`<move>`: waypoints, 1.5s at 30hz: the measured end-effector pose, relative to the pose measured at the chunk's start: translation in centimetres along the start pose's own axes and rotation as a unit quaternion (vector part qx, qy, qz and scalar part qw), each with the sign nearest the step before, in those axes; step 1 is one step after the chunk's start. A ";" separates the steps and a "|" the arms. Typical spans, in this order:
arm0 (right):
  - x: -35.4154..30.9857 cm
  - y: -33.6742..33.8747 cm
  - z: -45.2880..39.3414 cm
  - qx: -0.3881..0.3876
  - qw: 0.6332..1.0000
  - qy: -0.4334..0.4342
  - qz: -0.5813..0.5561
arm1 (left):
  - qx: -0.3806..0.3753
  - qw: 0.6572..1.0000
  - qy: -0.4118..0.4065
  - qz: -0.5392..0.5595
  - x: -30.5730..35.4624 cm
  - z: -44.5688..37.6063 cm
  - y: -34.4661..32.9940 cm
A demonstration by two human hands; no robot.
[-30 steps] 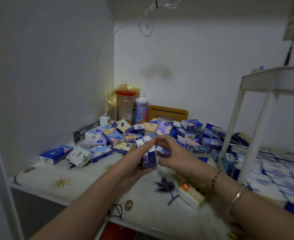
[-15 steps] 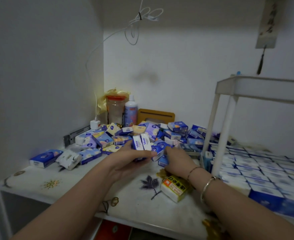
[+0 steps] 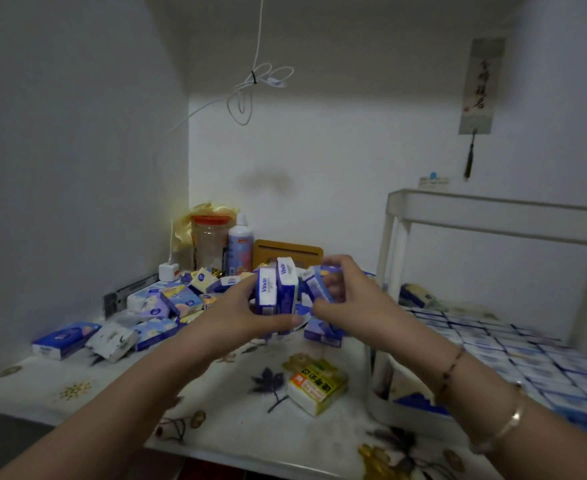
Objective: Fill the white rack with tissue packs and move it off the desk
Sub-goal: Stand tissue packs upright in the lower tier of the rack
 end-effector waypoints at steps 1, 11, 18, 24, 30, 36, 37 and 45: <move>-0.8 1.2 1.0 0.002 0.999 -0.001 -0.040 | -0.011 0.999 -0.018 -0.024 1.2 0.6 -0.5; 1.3 11.7 8.1 0.068 0.971 -0.082 -0.213 | -0.021 0.970 -0.175 -0.164 10.1 3.8 -11.2; 6.8 19.4 13.2 0.085 0.961 -0.146 -0.218 | -0.017 0.936 -0.226 -0.271 11.9 3.7 -21.8; 11.8 24.0 16.3 0.099 0.958 -0.201 -0.177 | -0.164 0.941 -0.223 -0.193 10.9 3.8 -28.9; 13.1 25.4 17.1 0.093 0.978 -0.183 -0.018 | -0.203 0.939 -0.232 -0.154 9.9 2.9 -29.5; 12.7 24.1 16.0 0.138 0.983 -0.124 -0.009 | -0.214 0.949 -0.216 -0.089 9.8 2.8 -29.9; 12.7 23.9 15.8 0.143 0.983 -0.117 -0.010 | -0.200 0.947 -0.229 -0.108 9.9 2.7 -29.9; 13.7 25.9 16.1 0.122 0.984 -0.127 0.029 | -0.142 0.906 -0.322 -0.236 11.0 2.4 -31.0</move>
Point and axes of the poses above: each hand's wrist, its own z-axis away from the middle knuckle, its own y-axis out of the back of the hand, x = y × z, the point moved 10 cm from there along -z, towards the middle knuckle, and after that the axes turned 6 degrees about x, right-handed, at the moved point
